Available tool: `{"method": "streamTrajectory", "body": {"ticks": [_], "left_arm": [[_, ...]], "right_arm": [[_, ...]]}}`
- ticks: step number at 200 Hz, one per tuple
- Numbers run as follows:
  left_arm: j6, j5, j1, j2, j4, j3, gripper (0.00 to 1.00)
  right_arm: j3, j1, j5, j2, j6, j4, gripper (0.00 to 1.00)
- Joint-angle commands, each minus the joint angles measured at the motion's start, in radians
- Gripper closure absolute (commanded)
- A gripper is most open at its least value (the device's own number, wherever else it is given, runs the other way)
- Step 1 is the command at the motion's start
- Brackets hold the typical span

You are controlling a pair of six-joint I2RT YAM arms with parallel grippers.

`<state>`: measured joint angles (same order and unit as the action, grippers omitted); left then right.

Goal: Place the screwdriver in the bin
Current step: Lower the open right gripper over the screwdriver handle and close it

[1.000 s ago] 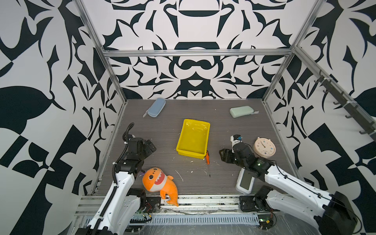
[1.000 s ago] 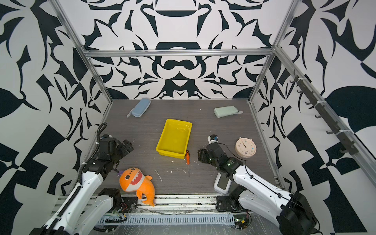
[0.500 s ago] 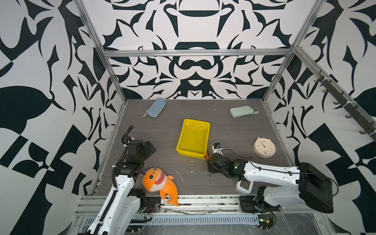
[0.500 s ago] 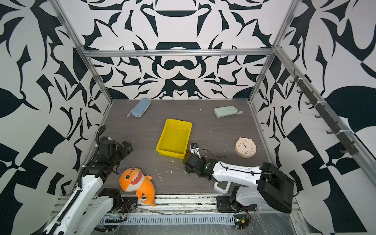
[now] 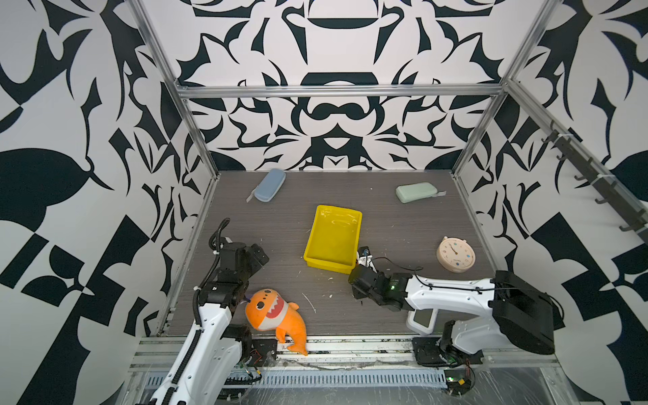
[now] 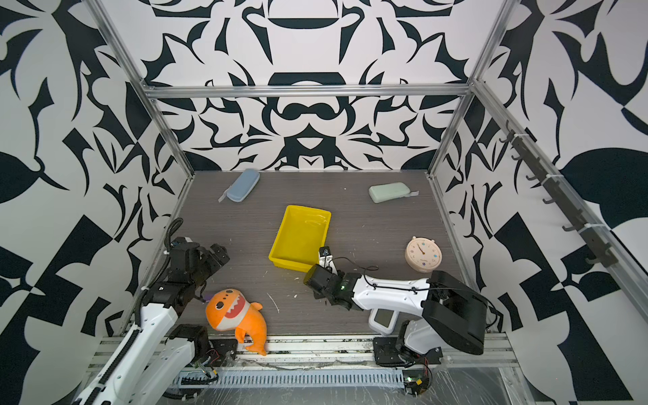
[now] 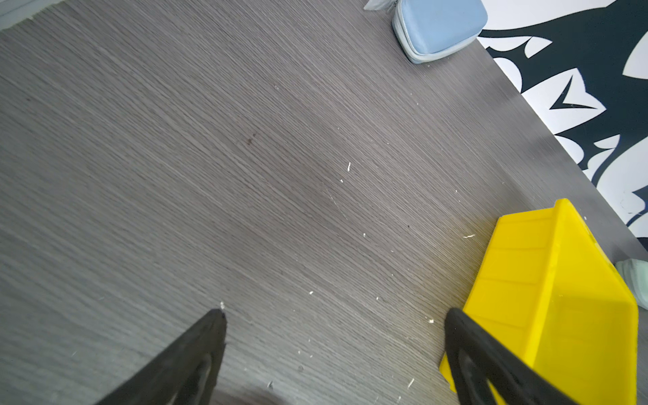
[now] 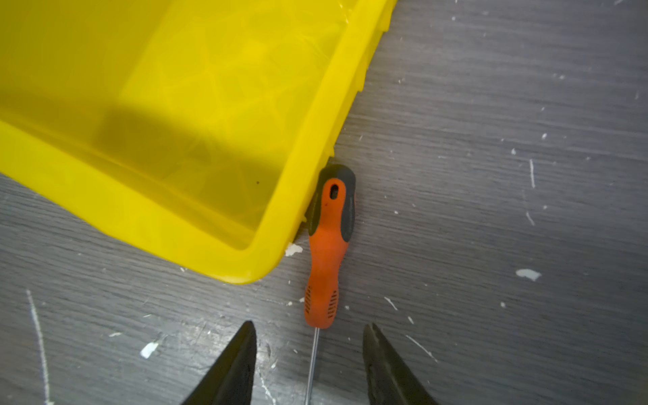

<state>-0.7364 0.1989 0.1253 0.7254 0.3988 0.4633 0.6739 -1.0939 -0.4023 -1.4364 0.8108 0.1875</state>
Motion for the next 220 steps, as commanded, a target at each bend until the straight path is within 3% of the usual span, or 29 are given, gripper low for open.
{"method": "streamTrajectory", "body": {"ticks": [1,13,73,135,193,220], "left_arm": [[-0.013,-0.009,-0.003,0.012,-0.008,-0.014,0.0],[-0.012,-0.014,-0.003,0.022,-0.013,-0.011,0.0],[-0.019,0.007,-0.003,0.002,0.014,-0.007,0.0],[-0.03,0.01,-0.002,-0.072,-0.005,-0.044,0.0],[-0.021,0.0,-0.003,-0.011,-0.019,-0.023,0.0],[-0.021,0.002,-0.002,0.004,-0.011,-0.015,0.0]], "right_arm": [[0.012,-0.005,-0.004,-0.036,0.029,-0.057,0.51],[0.028,-0.013,-0.019,-0.052,0.045,-0.02,0.57],[-0.043,-0.033,-0.131,-0.016,0.085,0.0,0.69],[-0.006,-0.034,-0.11,-0.051,0.029,-0.01,0.67],[-0.035,-0.036,-0.066,0.054,0.063,-0.018,0.65],[-0.051,-0.034,-0.036,0.033,0.036,-0.072,0.61]]}}
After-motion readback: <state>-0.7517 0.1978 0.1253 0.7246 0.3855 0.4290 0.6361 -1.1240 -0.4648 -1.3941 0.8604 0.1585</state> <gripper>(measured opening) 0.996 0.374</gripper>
